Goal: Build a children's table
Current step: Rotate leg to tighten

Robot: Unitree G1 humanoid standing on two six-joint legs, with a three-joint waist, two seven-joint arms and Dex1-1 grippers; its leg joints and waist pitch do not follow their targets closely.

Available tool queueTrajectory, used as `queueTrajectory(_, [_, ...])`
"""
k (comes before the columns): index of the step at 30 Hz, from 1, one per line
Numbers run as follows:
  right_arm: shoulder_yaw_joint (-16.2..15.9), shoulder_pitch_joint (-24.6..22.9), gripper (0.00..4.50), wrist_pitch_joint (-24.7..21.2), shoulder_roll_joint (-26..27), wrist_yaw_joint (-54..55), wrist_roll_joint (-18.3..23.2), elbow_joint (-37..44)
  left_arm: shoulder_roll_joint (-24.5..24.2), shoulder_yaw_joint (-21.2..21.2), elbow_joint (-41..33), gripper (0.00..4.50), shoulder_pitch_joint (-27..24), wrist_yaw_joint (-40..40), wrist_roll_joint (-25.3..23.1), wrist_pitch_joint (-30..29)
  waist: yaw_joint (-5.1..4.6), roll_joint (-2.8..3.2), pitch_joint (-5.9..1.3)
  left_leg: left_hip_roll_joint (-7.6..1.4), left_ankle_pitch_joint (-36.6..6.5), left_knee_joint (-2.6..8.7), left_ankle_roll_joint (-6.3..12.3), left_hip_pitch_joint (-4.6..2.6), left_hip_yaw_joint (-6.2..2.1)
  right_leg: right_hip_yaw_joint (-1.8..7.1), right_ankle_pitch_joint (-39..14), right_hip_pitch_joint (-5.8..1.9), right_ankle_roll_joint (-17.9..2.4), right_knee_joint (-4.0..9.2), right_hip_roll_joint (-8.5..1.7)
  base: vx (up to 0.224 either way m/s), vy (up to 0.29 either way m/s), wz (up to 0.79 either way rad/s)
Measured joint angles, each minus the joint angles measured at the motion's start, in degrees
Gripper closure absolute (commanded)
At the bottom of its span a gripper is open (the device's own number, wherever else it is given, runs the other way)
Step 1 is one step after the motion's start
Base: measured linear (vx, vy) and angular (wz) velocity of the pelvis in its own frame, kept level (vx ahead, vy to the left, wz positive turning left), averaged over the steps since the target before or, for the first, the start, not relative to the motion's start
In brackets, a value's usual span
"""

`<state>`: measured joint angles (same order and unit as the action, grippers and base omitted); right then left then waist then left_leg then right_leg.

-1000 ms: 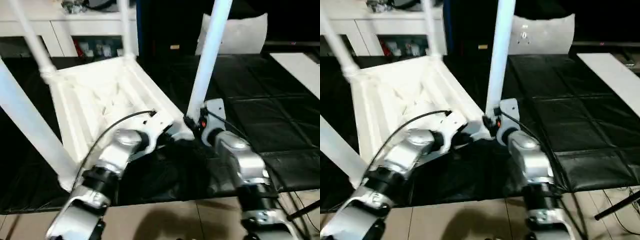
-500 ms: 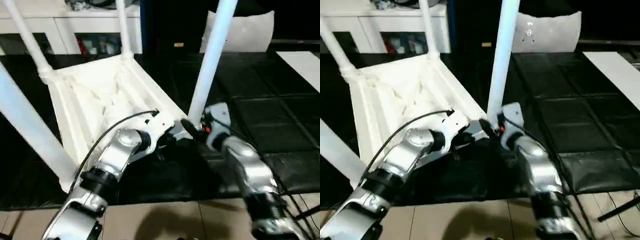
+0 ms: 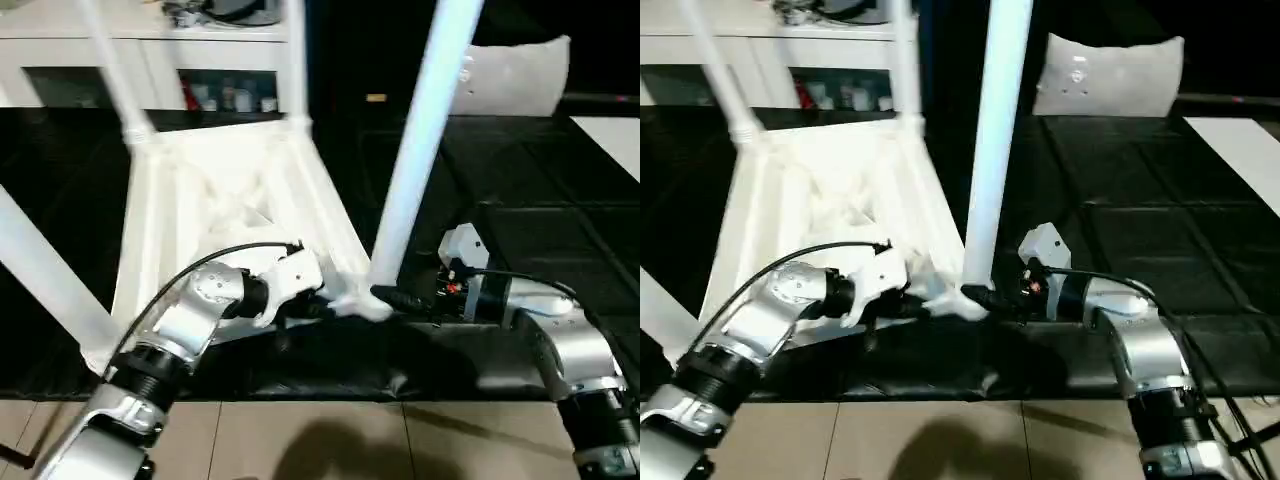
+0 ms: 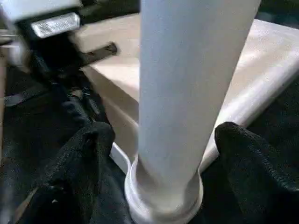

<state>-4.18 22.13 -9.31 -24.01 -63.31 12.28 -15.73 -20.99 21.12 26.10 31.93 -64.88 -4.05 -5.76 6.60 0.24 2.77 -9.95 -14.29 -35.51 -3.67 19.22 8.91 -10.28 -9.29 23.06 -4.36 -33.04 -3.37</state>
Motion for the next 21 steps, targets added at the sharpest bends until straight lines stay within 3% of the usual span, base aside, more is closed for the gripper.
queueTrajectory(8, [-3.2,1.2,0.65,1.3,-2.6,-12.7,1.9,-2.9,-3.4,1.8,-0.1,4.50,-0.1,-8.1,1.1,4.9,1.76,-0.02,-0.01,0.01,-0.1,0.00,0.10,-0.02,0.04,0.02,0.0,-0.01,0.1,-0.02,-0.03,0.000,0.000,0.00])
queueTrajectory(9, [-3.8,1.3,0.92,1.1,-3.0,-14.1,1.9,-3.1,-3.5,2.0,-0.1,4.50,0.0,-8.8,1.2,5.1,1.84,-0.02,-0.01,0.01,-0.1,0.00,0.09,-0.02,0.04,0.02,0.0,-0.02,0.1,-0.01,-0.03,0.000,0.000,0.00])
queueTrajectory(15, [-5.6,2.4,1.23,0.8,-3.9,-17.5,1.8,-5.5,-4.2,2.4,-0.1,4.50,0.1,-10.7,1.4,6.7,1.82,-0.24,-0.02,0.00,-0.1,0.00,0.09,-0.06,0.09,0.03,0.0,-0.04,0.1,-0.02,-0.03,0.000,0.000,0.00])
queueTrajectory(21, [-5.8,3.0,1.85,1.4,-3.7,-18.5,1.6,-7.5,-4.4,2.5,0.0,4.50,0.2,-11.2,1.4,7.2,1.82,-0.24,-0.02,0.00,-0.1,0.00,0.09,-0.05,0.09,0.03,0.0,-0.04,0.1,-0.01,-0.04,0.000,0.000,0.00])
